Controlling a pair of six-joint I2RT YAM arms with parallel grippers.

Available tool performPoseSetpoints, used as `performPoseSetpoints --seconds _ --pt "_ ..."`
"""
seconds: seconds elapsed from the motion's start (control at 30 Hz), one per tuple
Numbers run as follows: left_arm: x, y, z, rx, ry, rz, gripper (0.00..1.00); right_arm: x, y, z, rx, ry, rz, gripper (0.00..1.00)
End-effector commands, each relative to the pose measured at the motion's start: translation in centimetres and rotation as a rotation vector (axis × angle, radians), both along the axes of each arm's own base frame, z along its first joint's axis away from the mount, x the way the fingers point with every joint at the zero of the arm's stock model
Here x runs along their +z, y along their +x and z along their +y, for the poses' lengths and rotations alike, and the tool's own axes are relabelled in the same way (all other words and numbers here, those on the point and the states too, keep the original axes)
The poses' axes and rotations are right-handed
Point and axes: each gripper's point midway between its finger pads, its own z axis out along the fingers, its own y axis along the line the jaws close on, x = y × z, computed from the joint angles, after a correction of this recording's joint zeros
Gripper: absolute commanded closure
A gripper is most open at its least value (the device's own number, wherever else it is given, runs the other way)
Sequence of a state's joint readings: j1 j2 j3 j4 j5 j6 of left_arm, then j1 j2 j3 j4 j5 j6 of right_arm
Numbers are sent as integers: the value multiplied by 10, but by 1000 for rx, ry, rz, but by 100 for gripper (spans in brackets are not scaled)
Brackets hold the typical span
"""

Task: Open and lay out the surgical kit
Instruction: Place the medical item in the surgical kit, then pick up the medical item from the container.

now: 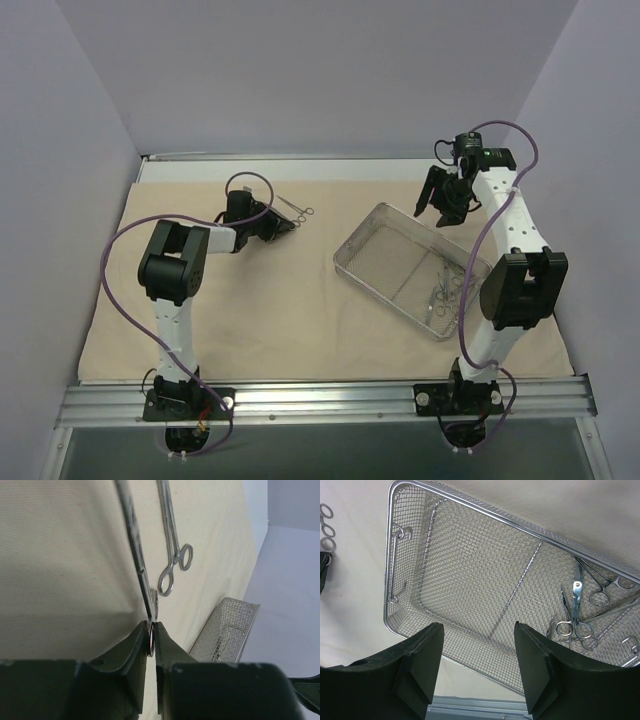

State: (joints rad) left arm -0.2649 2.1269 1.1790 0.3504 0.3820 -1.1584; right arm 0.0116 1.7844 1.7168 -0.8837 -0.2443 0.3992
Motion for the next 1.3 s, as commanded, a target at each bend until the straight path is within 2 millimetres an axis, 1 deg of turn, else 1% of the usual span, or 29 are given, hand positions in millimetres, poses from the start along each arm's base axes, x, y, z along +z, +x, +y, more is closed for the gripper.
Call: performPoseSetpoints --seconds 0.0,0.03,0.17,0.27,0.3,0.37,0.4,0.5,0.53,0.57,0.6,0.63,0.67,0.7,0.73,0.77,0.83,0.87,0.93,0.97,1.0,1.03,1.07,1.1,1.13,1.17,1.2,1.23,1.27 --pt "1 3 9 6 35 9 81 9 -10 -1 3 9 -4 41" --pt "1 3 9 4 36 10 79 9 -10 -1 2 9 -4 41" --pt "-7 -2 11 2 53 45 63 9 -11 -1 3 7 -6 41" --pt "-12 -4 11 -3 65 61 56 8 -11 -1 2 9 -2 41" --pt "-12 -4 12 -2 70 65 49 8 -11 -1 3 9 -4 41" --pt "-11 -6 15 -7 92 69 43 8 -11 -1 2 6 -4 41" --pt "-11 -6 16 -10 104 73 37 8 -11 -1 1 6 -2 41" --pt "-10 -11 23 -14 142 112 32 8 -12 -2 -1 2 -2 41" --pt "-12 -18 25 -15 151 151 32 8 -12 -2 -3 1 -1 41" --pt "-6 -19 27 -12 158 156 32 9 -11 -2 -4 2 -5 41" --pt "-6 -24 30 -8 179 189 32 10 -12 -3 -8 -3 -5 41" --pt "-11 -38 34 -15 206 264 32 11 -12 -4 -10 -4 -9 41" --pt "-1 -37 35 -16 220 257 31 11 -12 -4 -11 -7 -8 41" --pt "0 -44 38 -16 234 292 31 11 -13 -6 -17 -18 -5 41" --pt "4 -45 39 -22 235 291 30 11 -14 -7 -20 -25 0 41" --pt "15 -46 41 -40 260 267 30 11 -15 -8 -18 -32 3 41" --pt "19 -56 51 -44 327 272 28 6 -21 -16 -33 -75 37 41" --pt "32 -58 54 -69 352 225 28 3 -24 -21 -32 -90 52 41" --pt "40 -68 63 -97 418 206 28 -9 -44 -47 -77 -164 141 43" --pt "58 -70 67 -141 459 132 28 -13 -53 -58 -81 -181 168 43" --pt "67 -73 69 -165 486 97 29 -14 -61 -65 -92 -194 173 44" --pt "75 -76 72 -186 513 66 29 -28 -77 -75 -103 -227 225 46" --pt "91 -79 73 -239 545 -12 29 -33 -83 -79 -108 -227 233 49" --pt "98 -81 72 -273 553 -48 30 -37 -85 -83 -109 -220 223 58" --pt "107 -81 70 -301 556 -87 30 -45 -95 -82 -104 -215 241 63" --pt "121 -85 64 -362 543 -157 31 -49 -97 -77 -94 -193 240 67" --pt "128 -85 60 -390 532 -196 31 -53 -94 -75 -90 -177 217 70" --pt "137 -84 56 -407 520 -235 31 -57 -96 -72 -88 -168 216 70" --pt "144 -87 52 -435 504 -262 31 -68 -98 -71 -87 -162 221 68"
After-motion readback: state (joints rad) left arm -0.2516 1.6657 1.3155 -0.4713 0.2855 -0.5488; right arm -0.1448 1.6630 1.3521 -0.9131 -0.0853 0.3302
